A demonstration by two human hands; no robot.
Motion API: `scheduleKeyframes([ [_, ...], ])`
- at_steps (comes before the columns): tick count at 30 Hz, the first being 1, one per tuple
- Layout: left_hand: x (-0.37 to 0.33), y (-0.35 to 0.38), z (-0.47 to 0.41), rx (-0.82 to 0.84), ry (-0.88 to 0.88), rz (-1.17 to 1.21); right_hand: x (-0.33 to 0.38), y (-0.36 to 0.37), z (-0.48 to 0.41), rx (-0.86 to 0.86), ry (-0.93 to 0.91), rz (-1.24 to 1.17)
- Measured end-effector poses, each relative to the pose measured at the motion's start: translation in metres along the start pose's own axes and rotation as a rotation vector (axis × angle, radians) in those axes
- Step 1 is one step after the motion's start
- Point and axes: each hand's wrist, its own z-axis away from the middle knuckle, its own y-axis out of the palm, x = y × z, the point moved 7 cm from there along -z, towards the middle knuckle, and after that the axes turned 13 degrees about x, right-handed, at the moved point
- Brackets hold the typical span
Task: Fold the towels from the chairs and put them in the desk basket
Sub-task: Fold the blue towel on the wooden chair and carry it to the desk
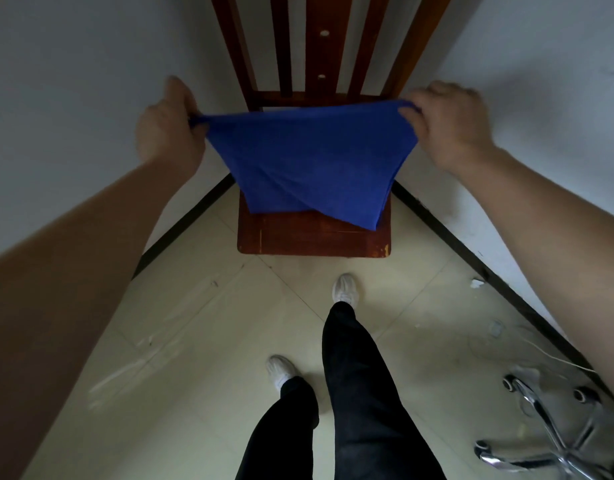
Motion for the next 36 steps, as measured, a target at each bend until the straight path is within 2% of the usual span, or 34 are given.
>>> scheduleKeyframes([
  [2, -0.009, -0.010, -0.004, -0.093, 0.043, 0.067, -0.006, -0.010, -0.005, -0.035, 0.039, 0.030],
  [5, -0.021, -0.004, -0.007, -0.044, 0.206, -0.135, -0.011, -0.010, -0.006, -0.051, 0.042, 0.062],
  [7, -0.015, -0.002, -0.005, -0.075, 0.222, -0.111, -0.015, -0.012, 0.001, -0.128, 0.076, 0.031],
  [10, -0.010, 0.017, -0.001, 0.027, 0.239, -0.174, -0.017, 0.006, 0.005, -0.051, 0.089, -0.028],
  [15, 0.003, 0.011, -0.003, -0.035, 0.121, 0.020, -0.020, -0.007, 0.008, -0.153, 0.115, 0.025],
  [20, -0.005, -0.004, -0.005, -0.084, 0.134, 0.013, -0.021, -0.023, -0.001, -0.198, 0.137, 0.085],
  [25, -0.018, -0.012, -0.011, -0.080, 0.090, -0.134, -0.018, -0.026, -0.009, -0.153, 0.104, 0.115],
  [30, -0.030, -0.035, -0.009, -0.287, 0.012, -0.079, -0.022, -0.050, -0.005, -0.259, 0.179, 0.104],
  [33, -0.032, -0.032, 0.006, -0.346, 0.047, -0.050, -0.021, -0.051, 0.004, -0.281, 0.187, 0.124],
  [36, -0.019, -0.006, 0.024, -0.294, 0.121, -0.115, -0.020, -0.024, 0.021, -0.264, 0.131, 0.104],
])
